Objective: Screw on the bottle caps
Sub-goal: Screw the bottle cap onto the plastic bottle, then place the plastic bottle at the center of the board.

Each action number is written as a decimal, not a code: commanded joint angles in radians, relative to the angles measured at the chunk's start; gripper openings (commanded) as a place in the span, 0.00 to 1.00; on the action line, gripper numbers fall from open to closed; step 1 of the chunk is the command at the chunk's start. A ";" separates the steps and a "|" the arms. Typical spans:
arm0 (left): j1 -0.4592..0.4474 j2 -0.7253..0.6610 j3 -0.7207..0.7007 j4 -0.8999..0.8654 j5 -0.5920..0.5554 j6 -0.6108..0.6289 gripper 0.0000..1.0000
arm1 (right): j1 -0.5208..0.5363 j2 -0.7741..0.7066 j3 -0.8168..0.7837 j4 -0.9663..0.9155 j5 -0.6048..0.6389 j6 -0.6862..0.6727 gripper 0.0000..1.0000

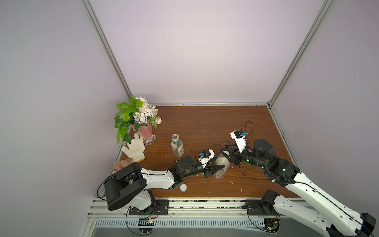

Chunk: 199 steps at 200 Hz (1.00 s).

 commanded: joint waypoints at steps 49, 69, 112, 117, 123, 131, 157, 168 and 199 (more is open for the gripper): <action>-0.021 0.020 0.068 0.047 -0.199 0.061 0.49 | 0.121 0.066 0.026 -0.051 0.277 0.175 0.02; -0.021 0.018 0.060 0.049 -0.153 0.054 0.55 | 0.119 0.033 0.018 -0.005 0.245 0.135 0.03; 0.009 -0.033 0.008 0.025 -0.013 0.032 0.80 | 0.114 -0.019 0.060 -0.022 0.187 -0.047 0.03; 0.016 -0.038 0.006 0.019 0.009 0.028 0.82 | 0.112 -0.023 0.062 -0.019 0.159 -0.071 0.03; 0.024 -0.042 0.002 0.012 0.029 0.020 0.84 | 0.112 -0.027 0.066 -0.015 0.119 -0.091 0.04; 0.034 -0.043 0.003 0.003 0.059 0.009 0.85 | 0.112 -0.032 0.066 -0.003 0.070 -0.109 0.03; 0.042 -0.034 0.024 -0.027 0.122 0.007 0.87 | 0.112 -0.042 0.048 0.050 -0.008 -0.119 0.03; 0.042 -0.019 0.041 -0.041 0.143 0.006 0.86 | 0.112 -0.041 0.040 0.066 -0.015 -0.117 0.03; 0.042 0.017 0.082 -0.080 0.133 0.013 0.67 | 0.112 -0.033 0.033 0.080 0.026 -0.098 0.02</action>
